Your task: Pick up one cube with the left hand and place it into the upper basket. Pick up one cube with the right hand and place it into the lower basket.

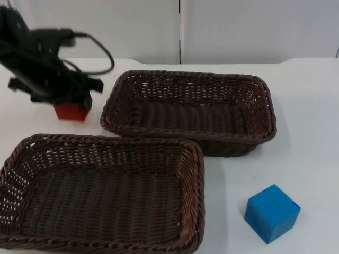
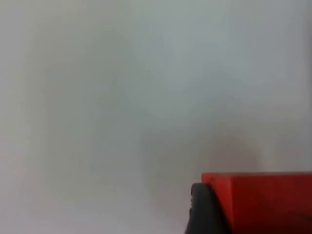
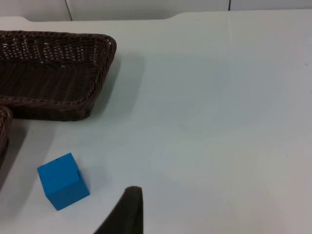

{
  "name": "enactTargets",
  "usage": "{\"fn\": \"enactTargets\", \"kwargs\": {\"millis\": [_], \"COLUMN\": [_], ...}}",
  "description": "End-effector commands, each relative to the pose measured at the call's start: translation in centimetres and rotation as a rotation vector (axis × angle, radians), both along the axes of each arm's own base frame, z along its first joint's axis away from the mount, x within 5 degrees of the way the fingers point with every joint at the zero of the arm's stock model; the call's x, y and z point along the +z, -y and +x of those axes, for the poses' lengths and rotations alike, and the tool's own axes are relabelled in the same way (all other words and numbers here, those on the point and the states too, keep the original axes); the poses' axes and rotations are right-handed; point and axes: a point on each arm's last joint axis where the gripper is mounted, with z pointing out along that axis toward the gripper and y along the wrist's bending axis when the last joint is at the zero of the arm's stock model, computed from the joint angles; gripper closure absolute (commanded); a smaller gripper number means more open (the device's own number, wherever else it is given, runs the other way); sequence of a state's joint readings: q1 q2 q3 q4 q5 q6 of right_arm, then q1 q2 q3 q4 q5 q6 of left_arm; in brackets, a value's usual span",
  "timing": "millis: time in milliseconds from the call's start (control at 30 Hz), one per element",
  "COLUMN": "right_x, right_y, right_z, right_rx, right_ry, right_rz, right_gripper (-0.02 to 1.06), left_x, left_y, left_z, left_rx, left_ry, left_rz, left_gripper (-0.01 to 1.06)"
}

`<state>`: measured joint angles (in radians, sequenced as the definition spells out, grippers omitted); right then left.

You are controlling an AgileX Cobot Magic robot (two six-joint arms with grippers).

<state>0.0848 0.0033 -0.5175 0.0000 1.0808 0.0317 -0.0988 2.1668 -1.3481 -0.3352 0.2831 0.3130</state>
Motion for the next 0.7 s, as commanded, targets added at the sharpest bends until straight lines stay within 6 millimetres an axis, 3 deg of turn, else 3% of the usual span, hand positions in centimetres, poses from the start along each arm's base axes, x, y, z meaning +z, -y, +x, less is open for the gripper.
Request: {"fn": "enactTargets", "kwargs": {"millis": [0,33,167,333,667], "right_x": [0.0,0.0,0.0,0.0,0.0], "right_y": [0.0,0.0,0.0,0.0,0.0], "right_z": [0.0,0.0,0.0,0.0,0.0], "right_rx": [-0.003,-0.003,-0.003,-0.003,-0.003], "right_ry": [0.005,0.005,0.005,0.005,0.005], "right_rz": [-0.001,-0.001,-0.001,-0.001,-0.001], "right_gripper": [-0.01,-0.01,-0.01,-0.01,-0.01], "left_x": [4.2,4.2,8.3,10.8,11.1], "left_y": [0.2,0.2,0.2,0.2,0.3], "left_z": [-0.2,-0.2,-0.8,-1.4,-1.6], "left_rx": [-0.012,-0.012,-0.023,-0.028,-0.021], "left_ry": [0.081,0.081,0.156,0.202,0.186], "left_rz": [-0.005,-0.005,-0.01,-0.014,-0.039], "left_gripper": [1.05,1.05,1.05,1.05,1.05]}}
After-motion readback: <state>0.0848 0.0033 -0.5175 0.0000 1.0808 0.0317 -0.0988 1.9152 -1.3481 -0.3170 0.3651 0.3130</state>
